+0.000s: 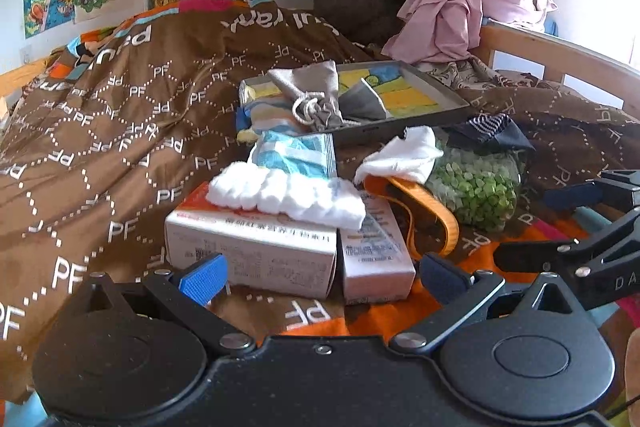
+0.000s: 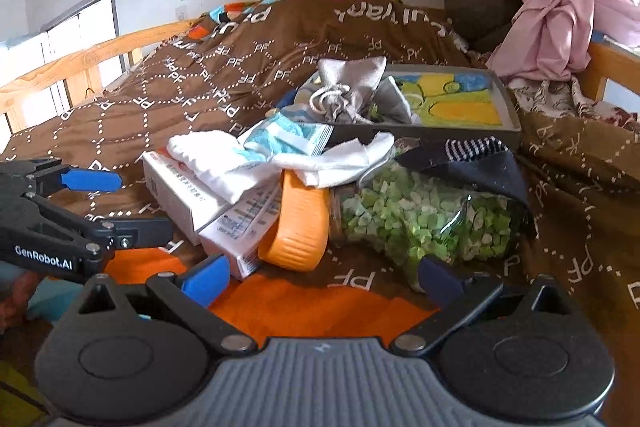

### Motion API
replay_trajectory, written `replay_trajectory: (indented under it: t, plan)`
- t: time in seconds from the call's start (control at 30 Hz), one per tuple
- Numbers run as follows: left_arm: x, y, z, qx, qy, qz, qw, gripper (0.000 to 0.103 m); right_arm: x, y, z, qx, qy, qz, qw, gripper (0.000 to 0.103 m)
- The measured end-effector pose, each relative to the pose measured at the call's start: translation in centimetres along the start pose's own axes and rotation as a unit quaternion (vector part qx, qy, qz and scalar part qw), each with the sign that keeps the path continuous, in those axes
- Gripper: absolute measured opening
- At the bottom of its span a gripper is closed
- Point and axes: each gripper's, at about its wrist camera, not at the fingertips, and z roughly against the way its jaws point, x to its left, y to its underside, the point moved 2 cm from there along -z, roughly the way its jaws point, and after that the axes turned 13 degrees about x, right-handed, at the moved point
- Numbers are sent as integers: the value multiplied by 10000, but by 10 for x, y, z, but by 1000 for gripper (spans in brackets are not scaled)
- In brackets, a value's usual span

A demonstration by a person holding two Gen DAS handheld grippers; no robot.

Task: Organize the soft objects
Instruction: 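Move both open tools back over the remaining pile, then grasp the white cotton strip with the left tool while the right tool grasps the orange strap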

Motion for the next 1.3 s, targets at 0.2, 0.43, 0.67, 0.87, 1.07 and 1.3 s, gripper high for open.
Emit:
replay_trajectory:
  t: [0.2,0.43,0.67,0.87,1.07,1.3]
  plan:
    - [-2,-21,-4,-68,-61,-359,9993,102,-1,-2,-1,-226,78,27,9997,103]
    - [3,-46,-9,384,92,-1240,9915,102,0,-2,-8,-321,328,243,9987,103]
    - [12,-69,-18,817,-65,-1757,9810,102,5,-4,-18,-414,556,611,9957,103]
    - [13,-79,-29,992,-109,-2270,9688,102,10,-5,-25,-537,785,1152,9888,103]
    - [12,-79,-50,1316,-7,-2867,9490,90,19,0,-37,-542,894,1766,9787,101]
    - [10,-84,-64,1472,69,-3061,9405,76,23,-1,-56,-524,885,2208,9699,96]
